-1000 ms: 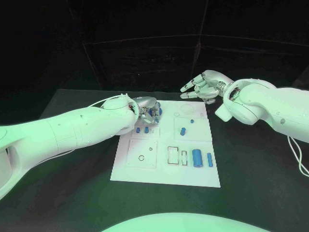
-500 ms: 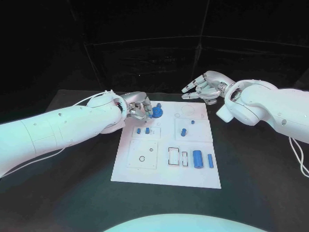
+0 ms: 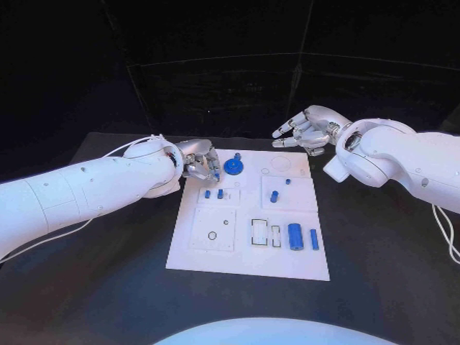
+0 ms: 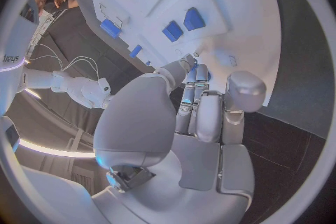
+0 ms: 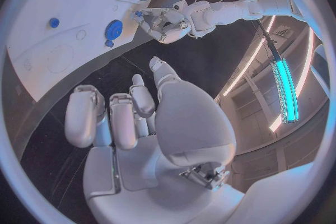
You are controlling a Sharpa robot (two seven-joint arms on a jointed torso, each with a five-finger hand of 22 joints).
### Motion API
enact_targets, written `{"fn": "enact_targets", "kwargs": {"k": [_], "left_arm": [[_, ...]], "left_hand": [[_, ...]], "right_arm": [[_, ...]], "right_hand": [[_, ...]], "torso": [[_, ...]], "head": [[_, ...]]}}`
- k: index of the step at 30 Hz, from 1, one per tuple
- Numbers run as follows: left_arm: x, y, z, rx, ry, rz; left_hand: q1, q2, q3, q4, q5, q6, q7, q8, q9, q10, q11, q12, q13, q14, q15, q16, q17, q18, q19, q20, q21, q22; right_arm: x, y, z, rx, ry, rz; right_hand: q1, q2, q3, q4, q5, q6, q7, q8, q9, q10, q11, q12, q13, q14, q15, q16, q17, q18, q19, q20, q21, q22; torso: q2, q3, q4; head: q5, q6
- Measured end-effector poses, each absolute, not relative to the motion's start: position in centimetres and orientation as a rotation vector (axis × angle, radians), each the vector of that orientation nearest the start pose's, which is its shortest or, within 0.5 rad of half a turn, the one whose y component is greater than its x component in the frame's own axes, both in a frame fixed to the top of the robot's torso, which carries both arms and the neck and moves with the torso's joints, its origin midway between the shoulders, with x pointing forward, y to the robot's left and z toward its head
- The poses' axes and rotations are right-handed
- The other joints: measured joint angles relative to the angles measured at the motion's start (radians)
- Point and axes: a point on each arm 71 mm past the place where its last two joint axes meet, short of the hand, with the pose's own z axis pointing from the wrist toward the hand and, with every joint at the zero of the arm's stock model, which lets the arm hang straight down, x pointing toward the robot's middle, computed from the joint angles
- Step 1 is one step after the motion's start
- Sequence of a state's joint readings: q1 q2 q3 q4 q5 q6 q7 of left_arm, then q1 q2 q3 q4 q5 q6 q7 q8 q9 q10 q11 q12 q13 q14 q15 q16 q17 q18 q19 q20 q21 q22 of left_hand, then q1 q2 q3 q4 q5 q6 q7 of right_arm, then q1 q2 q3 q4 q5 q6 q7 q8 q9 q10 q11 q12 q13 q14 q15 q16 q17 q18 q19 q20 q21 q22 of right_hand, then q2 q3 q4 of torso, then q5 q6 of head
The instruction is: Assemble the parts on the task board
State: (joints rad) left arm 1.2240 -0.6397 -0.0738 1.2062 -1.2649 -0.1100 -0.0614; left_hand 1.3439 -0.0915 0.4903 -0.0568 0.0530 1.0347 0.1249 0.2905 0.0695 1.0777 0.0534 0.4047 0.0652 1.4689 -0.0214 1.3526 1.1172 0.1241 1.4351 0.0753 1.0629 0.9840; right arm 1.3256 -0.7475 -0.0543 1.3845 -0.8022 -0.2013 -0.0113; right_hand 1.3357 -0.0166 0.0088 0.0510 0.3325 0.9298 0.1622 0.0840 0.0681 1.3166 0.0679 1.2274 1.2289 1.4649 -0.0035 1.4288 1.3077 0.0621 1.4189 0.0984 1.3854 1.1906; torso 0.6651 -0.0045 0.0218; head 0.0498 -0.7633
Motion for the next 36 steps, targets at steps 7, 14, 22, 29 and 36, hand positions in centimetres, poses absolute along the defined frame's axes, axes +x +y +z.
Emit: {"fn": "enact_targets", "kwargs": {"k": [7,14,22,29,36], "left_arm": [[53.8,18.9,-22.1,0.046,1.932,-0.633],[54.0,18.9,-22.4,0.045,1.947,-0.624],[54.2,18.6,-22.5,0.048,1.955,-0.619],[54.2,18.4,-22.5,0.050,1.957,-0.620],[54.1,18.0,-22.8,0.054,1.964,-0.623]], "left_hand": [[0.000,0.000,0.000,0.000,0.000,0.003,-0.003,0.000,0.000,0.000,0.000,0.000,0.000,0.000,0.000,0.000,-0.002,0.000,0.000,0.000,0.000,0.000],[0.000,-0.001,0.003,-0.003,0.000,0.003,-0.003,0.000,0.000,0.003,0.004,-0.006,0.000,0.000,0.000,0.000,-0.003,0.000,0.000,0.000,0.000,0.000],[-0.004,-0.005,0.005,-0.005,0.000,0.003,-0.003,0.000,0.000,0.007,0.000,-0.006,0.001,-0.004,-0.004,0.000,-0.003,0.000,0.000,0.000,0.000,0.001],[-0.003,-0.005,0.005,-0.005,0.000,0.003,-0.003,0.000,0.000,0.007,0.000,-0.006,0.001,-0.004,-0.004,0.000,-0.004,0.000,0.000,0.000,0.000,0.002],[-0.003,-0.005,0.005,-0.005,0.000,0.003,-0.003,-0.004,0.000,0.007,0.000,-0.006,0.001,-0.004,-0.004,0.000,-0.004,0.000,0.000,0.000,0.000,0.002]], "right_arm": [[52.9,-19.2,-14.4,0.346,1.777,1.004],[52.9,-19.1,-14.4,0.345,1.778,1.005],[52.8,-19.1,-14.4,0.344,1.778,1.006],[52.8,-19.1,-14.4,0.344,1.778,1.007],[52.8,-19.0,-14.4,0.343,1.778,1.008]], "right_hand": [[0.000,0.000,0.000,0.000,0.000,0.000,0.000,0.000,0.000,0.000,0.000,0.000,0.000,0.000,0.000,0.000,0.000,0.000,0.000,0.000,0.000,0.000],[0.000,0.000,0.000,0.000,0.000,0.000,0.000,0.000,0.000,0.000,0.000,0.000,0.000,0.000,0.000,0.000,0.000,0.000,0.000,0.000,0.000,0.000],[0.000,0.000,0.000,0.000,0.000,0.000,0.000,0.000,0.000,0.000,0.000,0.000,0.000,0.000,0.000,0.000,0.000,0.000,0.000,0.000,0.000,0.000],[0.000,0.000,0.000,0.000,0.000,0.000,0.000,0.000,0.000,0.000,0.000,0.000,0.000,0.000,0.000,0.000,0.000,0.000,0.000,0.000,0.000,0.000],[0.004,0.004,0.000,0.000,0.000,0.000,0.000,0.000,0.000,0.000,0.000,0.000,0.000,0.000,0.000,0.000,0.000,0.000,0.000,0.000,0.000,0.000]], "torso": [[0.000,0.0005,-0.0006],[0.000,0.0007,-0.0005],[0.000,0.0004,-0.0005],[0.000,0.0004,-0.0004],[0.000,0.0004,0.0003]], "head": [[-0.001,0.000],[0.000,-0.001],[0.001,-0.002],[0.001,-0.002],[0.000,-0.001]]}}
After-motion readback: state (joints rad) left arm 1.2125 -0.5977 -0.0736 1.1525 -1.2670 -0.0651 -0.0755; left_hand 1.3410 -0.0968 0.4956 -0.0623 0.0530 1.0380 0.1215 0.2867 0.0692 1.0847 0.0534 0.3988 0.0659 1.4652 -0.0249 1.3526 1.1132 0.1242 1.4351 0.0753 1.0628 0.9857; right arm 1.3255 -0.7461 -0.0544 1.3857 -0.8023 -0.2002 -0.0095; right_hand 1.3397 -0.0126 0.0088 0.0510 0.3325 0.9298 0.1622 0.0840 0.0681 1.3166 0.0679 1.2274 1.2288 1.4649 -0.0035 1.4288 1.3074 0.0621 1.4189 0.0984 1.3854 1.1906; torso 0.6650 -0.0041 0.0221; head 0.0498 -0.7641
